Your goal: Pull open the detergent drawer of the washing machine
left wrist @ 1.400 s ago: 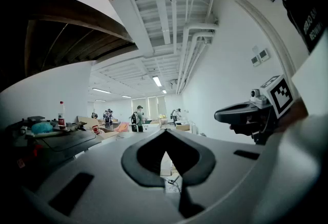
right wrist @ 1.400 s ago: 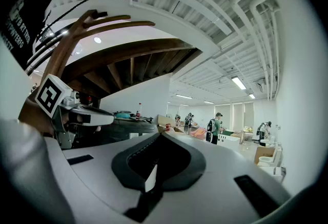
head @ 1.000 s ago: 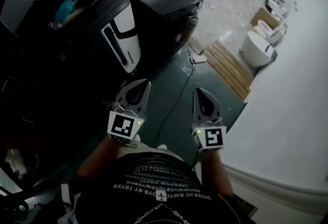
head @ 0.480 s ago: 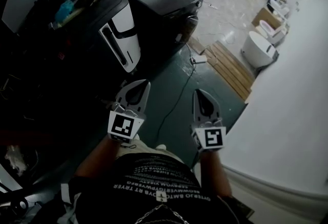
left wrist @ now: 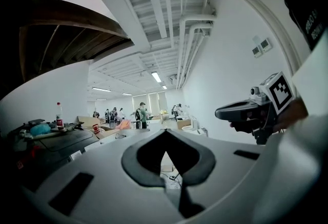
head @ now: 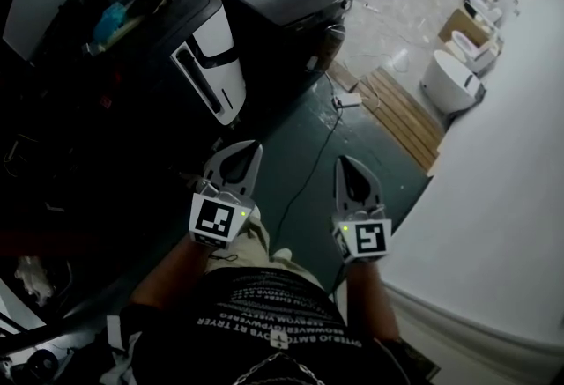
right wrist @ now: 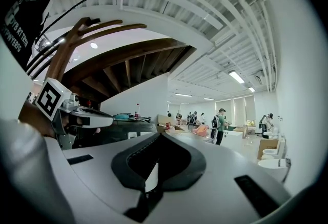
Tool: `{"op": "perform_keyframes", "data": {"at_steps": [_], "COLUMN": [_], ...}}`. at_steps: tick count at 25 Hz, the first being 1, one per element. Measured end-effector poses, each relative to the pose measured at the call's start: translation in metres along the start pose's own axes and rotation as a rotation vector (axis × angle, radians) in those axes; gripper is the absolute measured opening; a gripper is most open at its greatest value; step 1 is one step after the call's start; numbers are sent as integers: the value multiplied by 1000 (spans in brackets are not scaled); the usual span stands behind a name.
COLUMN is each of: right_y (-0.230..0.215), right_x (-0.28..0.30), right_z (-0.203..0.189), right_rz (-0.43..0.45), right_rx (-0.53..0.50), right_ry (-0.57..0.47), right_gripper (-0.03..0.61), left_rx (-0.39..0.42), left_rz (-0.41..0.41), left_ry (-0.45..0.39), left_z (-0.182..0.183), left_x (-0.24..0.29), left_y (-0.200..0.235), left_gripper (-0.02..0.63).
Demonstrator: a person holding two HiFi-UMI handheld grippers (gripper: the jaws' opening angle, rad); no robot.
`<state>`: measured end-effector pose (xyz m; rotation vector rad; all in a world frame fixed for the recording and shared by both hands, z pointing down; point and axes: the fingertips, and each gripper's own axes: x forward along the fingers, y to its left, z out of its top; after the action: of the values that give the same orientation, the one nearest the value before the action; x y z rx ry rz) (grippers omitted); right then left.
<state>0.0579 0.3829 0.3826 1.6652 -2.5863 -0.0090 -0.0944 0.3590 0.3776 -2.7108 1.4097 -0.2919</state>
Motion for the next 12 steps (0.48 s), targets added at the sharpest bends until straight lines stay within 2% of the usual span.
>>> {"op": "perform_keyframes", "data": {"at_steps": [7,12], "right_y": [-4,-5], "right_x": [43,81], "right_z": [-4,5], "right_rz": [-21,-21], "right_rx": [-7,-27], "right_ry": [19,18], "right_gripper": [2,2], "left_rx": [23,17], "left_rz": [-25,-31], "left_ry": [7,-17], "left_z": [-4,-1], "left_x": [34,59], "left_y": [35,69], "left_gripper": [3,3]}}
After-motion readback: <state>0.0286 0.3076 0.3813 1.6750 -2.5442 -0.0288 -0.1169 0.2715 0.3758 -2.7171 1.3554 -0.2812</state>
